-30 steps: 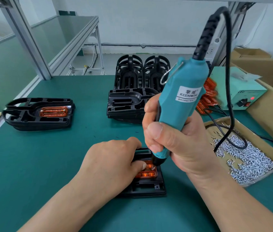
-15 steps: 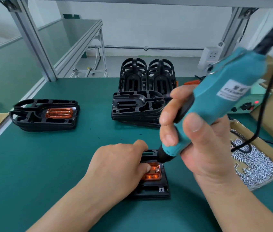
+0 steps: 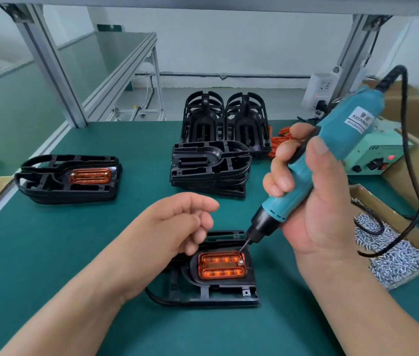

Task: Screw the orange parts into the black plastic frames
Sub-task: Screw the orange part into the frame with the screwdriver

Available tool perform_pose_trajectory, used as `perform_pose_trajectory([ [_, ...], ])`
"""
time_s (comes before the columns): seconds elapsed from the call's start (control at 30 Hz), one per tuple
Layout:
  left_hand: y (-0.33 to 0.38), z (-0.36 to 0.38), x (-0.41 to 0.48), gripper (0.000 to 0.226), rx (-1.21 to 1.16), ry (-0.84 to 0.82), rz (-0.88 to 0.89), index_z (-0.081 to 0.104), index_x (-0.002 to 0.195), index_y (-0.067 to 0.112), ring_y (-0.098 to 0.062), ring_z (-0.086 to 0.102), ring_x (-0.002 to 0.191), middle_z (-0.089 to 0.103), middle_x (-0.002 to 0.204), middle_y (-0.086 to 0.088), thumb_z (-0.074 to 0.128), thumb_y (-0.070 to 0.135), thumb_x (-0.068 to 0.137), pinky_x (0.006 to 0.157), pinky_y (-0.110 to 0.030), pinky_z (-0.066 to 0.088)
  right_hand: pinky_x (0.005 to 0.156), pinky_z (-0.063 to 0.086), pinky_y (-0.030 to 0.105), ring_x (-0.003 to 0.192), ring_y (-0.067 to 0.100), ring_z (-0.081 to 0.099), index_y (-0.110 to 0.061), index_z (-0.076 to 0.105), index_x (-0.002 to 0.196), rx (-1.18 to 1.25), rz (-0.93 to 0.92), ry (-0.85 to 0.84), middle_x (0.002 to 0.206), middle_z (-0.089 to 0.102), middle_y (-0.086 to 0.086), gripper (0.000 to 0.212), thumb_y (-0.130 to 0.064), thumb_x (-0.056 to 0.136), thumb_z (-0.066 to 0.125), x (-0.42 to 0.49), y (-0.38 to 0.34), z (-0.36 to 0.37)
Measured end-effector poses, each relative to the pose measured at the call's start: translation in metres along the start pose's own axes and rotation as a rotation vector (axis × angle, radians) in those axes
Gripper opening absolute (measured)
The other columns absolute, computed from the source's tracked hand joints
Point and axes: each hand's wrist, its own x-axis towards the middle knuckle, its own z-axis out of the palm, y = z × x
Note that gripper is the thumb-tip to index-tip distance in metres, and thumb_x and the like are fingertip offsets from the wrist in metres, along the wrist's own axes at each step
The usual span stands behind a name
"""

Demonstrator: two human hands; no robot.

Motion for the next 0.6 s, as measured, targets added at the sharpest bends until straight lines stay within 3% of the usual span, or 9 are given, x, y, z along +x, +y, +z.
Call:
perform_pose_trajectory([
  [0.07, 0.002, 0.0, -0.001, 0.041, -0.12, -0.069, -0.008, 0.078, 0.11, 0.019, -0.016, 0.06, 0.076, 0.072, 0.098, -0.008, 0.05, 0.003, 0.085, 0.065, -0.024, 0.052, 0.057, 0.045, 0.024, 0.056, 0.009, 0.051, -0.014, 0.059, 0.116, 0.0, 0.016, -0.004, 0.091, 0.065, 0.001, 0.021, -0.024, 0.1, 0.065, -0.001, 0.002, 0.002],
  [0.2, 0.007, 0.0, -0.002, 0.03, -0.243, -0.103, -0.039, 0.079, 0.108, 0.008, -0.022, 0.073, 0.081, 0.075, 0.101, -0.019, 0.056, -0.009, 0.098, 0.068, -0.023, 0.059, 0.056, 0.045, 0.024, 0.055, 0.01, 0.051, -0.014, 0.06, 0.116, -0.005, 0.046, -0.016, 0.091, 0.066, 0.002, 0.02, -0.025, 0.1, 0.058, -0.003, 0.004, 0.005],
  [0.3, 0.008, 0.002, -0.003, 0.023, -0.262, -0.099, -0.076, 0.079, 0.105, 0.007, -0.028, 0.077, 0.086, 0.075, 0.102, -0.023, 0.058, -0.002, 0.102, 0.067, -0.024, 0.061, 0.056, 0.045, 0.025, 0.055, 0.01, 0.052, -0.013, 0.059, 0.117, -0.002, 0.058, -0.025, 0.091, 0.066, 0.003, 0.021, -0.024, 0.1, 0.058, -0.004, 0.006, 0.006],
  [0.37, 0.008, 0.004, -0.003, 0.014, -0.262, -0.107, -0.088, 0.077, 0.105, 0.005, -0.028, 0.076, 0.08, 0.075, 0.098, -0.025, 0.065, 0.008, 0.099, 0.061, -0.025, 0.061, 0.056, 0.046, 0.025, 0.055, 0.01, 0.052, -0.012, 0.058, 0.118, 0.011, 0.07, -0.021, 0.091, 0.065, 0.004, 0.022, -0.025, 0.1, 0.059, -0.004, 0.008, 0.006],
  [0.43, 0.007, 0.006, -0.002, 0.02, -0.259, -0.12, -0.098, 0.072, 0.107, 0.001, -0.027, 0.074, 0.072, 0.073, 0.093, -0.024, 0.067, 0.016, 0.094, 0.055, -0.025, 0.059, 0.056, 0.046, 0.024, 0.055, 0.01, 0.051, -0.011, 0.057, 0.12, 0.044, 0.094, -0.007, 0.092, 0.064, 0.004, 0.023, -0.025, 0.101, 0.059, -0.004, 0.009, 0.006],
  [0.6, 0.007, 0.008, -0.002, 0.016, -0.203, -0.149, -0.071, 0.074, 0.093, 0.009, -0.019, 0.065, 0.057, 0.07, 0.082, -0.018, 0.072, 0.025, 0.093, 0.044, -0.022, 0.05, 0.051, 0.045, 0.021, 0.053, 0.008, 0.05, -0.01, 0.059, 0.115, 0.114, 0.187, 0.06, 0.088, 0.065, 0.004, 0.022, -0.028, 0.103, 0.054, -0.003, 0.013, 0.007],
])
